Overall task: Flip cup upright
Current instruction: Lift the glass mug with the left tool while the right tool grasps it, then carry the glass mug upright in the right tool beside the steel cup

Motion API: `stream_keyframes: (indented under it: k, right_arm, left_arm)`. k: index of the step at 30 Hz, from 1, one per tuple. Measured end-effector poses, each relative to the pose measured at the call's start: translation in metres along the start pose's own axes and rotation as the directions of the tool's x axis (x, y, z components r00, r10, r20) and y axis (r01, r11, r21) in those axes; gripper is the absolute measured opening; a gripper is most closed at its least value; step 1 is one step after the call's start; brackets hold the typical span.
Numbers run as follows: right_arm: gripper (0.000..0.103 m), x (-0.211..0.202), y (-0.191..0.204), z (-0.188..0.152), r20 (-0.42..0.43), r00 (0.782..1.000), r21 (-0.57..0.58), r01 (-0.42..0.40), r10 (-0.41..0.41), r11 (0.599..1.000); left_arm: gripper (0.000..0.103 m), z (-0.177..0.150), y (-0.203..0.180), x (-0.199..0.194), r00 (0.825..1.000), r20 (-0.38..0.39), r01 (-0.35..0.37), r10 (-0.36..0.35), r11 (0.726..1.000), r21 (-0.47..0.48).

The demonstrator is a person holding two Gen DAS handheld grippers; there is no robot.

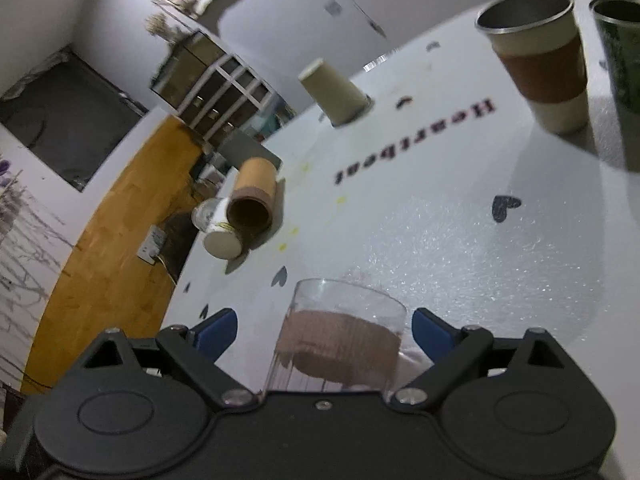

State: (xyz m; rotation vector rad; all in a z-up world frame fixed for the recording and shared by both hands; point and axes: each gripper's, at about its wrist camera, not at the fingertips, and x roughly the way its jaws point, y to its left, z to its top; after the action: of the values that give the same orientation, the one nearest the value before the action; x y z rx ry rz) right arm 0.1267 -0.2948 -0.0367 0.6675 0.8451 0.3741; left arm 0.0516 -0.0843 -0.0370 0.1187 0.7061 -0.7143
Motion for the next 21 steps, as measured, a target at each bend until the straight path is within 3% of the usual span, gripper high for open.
stream_keyframes:
  k: [3,6,8,10,12,16,21]
  right_arm:
    - [0.094,0.012,0.000,0.006,-0.055,0.998,0.049,0.023,-0.020,0.999]
    - [0.089,0.025,-0.001,0.008,-0.113,0.993,0.064,0.055,-0.047,0.996]
    - [0.079,0.033,-0.003,0.008,-0.153,0.986,0.066,0.077,-0.066,0.995]
    - [0.079,0.035,-0.004,0.008,-0.172,0.983,0.050,0.080,-0.071,0.996]
    - [0.079,0.032,-0.001,0.010,-0.176,0.982,0.030,0.072,-0.066,0.997]
    - [0.078,0.016,0.021,0.011,-0.101,0.992,-0.120,0.069,-0.081,0.990]
    - [0.078,-0.003,0.052,0.019,0.072,0.988,-0.356,0.155,-0.138,0.922]
  left_arm:
    - [0.079,-0.002,-0.001,-0.002,1.000,0.005,0.004,-0.004,1.000,0.011]
    - [0.079,-0.004,-0.002,-0.004,1.000,0.012,0.002,-0.003,1.000,0.026]
    - [0.079,-0.006,-0.001,-0.005,1.000,0.017,0.004,-0.004,1.000,0.023]
    - [0.080,-0.007,0.000,-0.007,1.000,0.029,0.009,-0.009,1.000,0.025]
    - [0.089,-0.007,0.000,-0.011,0.998,0.064,-0.005,0.003,1.000,0.023]
    - [0.095,-0.004,0.002,-0.021,0.991,0.135,-0.027,0.024,1.000,0.015]
    - [0.096,-0.005,0.007,-0.024,0.982,0.182,-0.050,0.052,0.999,-0.016]
